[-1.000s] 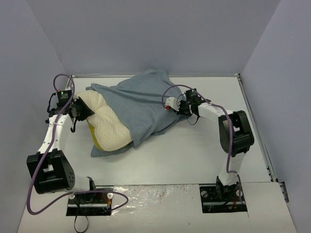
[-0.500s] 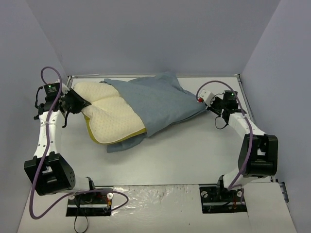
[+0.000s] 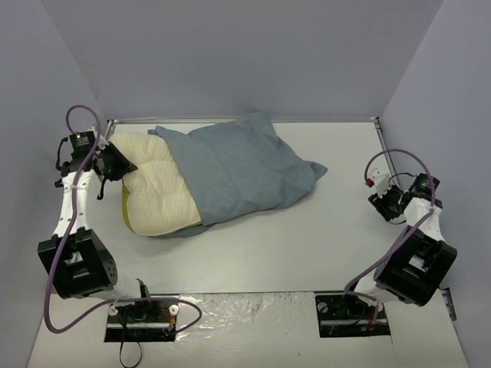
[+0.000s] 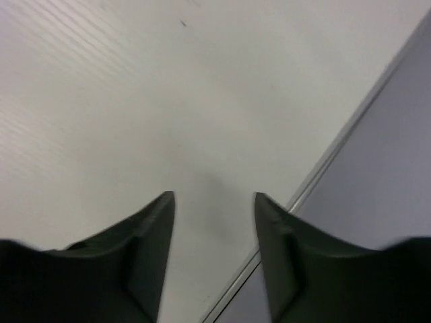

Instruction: Remove the pillowcase from the pillow

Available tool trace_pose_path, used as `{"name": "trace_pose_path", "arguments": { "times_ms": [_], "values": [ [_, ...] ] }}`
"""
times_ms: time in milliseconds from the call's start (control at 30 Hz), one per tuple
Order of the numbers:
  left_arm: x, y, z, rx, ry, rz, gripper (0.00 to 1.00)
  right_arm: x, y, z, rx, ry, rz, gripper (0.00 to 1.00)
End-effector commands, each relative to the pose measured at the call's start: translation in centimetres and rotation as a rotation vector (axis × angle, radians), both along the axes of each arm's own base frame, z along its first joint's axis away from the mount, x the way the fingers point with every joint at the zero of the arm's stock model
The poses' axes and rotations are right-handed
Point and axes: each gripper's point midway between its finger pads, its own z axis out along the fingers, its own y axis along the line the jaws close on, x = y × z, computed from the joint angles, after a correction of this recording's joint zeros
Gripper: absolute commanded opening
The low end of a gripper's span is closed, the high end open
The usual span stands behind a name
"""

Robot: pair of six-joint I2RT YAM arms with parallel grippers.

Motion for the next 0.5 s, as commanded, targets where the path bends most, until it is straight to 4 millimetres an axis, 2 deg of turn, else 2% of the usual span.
{"name": "trace_pose_path", "arguments": {
  "times_ms": [0,67,100,133,167,200,233,267,300,333,367,400,433,467],
  "values": [
    [1.1,-6.0,0.2,0.08,-0.026,-0.297,0.02,0.9,6.8,5.8,0.333,-0.067,0.151,0.53],
    [0.5,-7.8,-0.7,0.191,-0.018,-0.401,0.02,2.6,11.6,7.8,0.509,-0.042,0.165,0.64],
    [-0.3,-10.7,0.4,0.244,-0.071,-0.48,0.02,3.5,13.5,8.1,0.561,-0.022,0.176,0.7],
    [-0.6,-11.4,0.8,0.32,-0.118,-0.527,0.02,6.1,16.2,9.8,0.582,-0.077,0.237,0.72],
    [-1.2,-11.3,2.5,0.414,-0.22,-0.507,0.02,6.9,17.9,10.1,0.698,-0.02,0.119,0.74],
    [-2.0,-13.1,3.6,0.465,-0.297,-0.553,0.02,7.8,19.3,10.4,0.729,-0.014,0.122,0.76],
    [-2.5,-13.3,4.5,0.555,-0.371,-0.592,0.02,9.8,21.4,11.2,0.745,-0.048,0.168,0.77],
    [-3.4,-13.5,8.8,0.628,-0.557,-0.572,0.02,10.7,22.2,11.4,0.789,-0.031,0.102,0.79],
    [-4.8,-14.5,7.6,0.683,-0.605,-0.639,0.02,11.7,22.9,10.9,0.796,-0.018,0.106,0.8],
    [-5.4,-14.5,8.4,0.78,-0.68,-0.675,0.02,12.6,23.5,11.3,0.792,-0.029,0.124,0.8],
    [-6.9,-14.5,11.6,0.825,-0.83,-0.648,0.02,14.1,24.6,13.4,0.798,-0.079,0.153,0.82],
    [-7.5,-14.6,12.2,0.857,-0.885,-0.647,0.02,15.5,24.5,13.9,0.784,-0.107,0.119,0.85],
    [-8.0,-14.5,11.4,0.905,-0.903,-0.677,0.02,16.5,24.8,13.3,0.799,-0.086,0.109,0.85],
    [-8.7,-14.4,12.4,0.93,-0.95,-0.669,0.02,18.1,24.9,15.9,0.813,-0.135,0.125,0.85]
  ]
}}
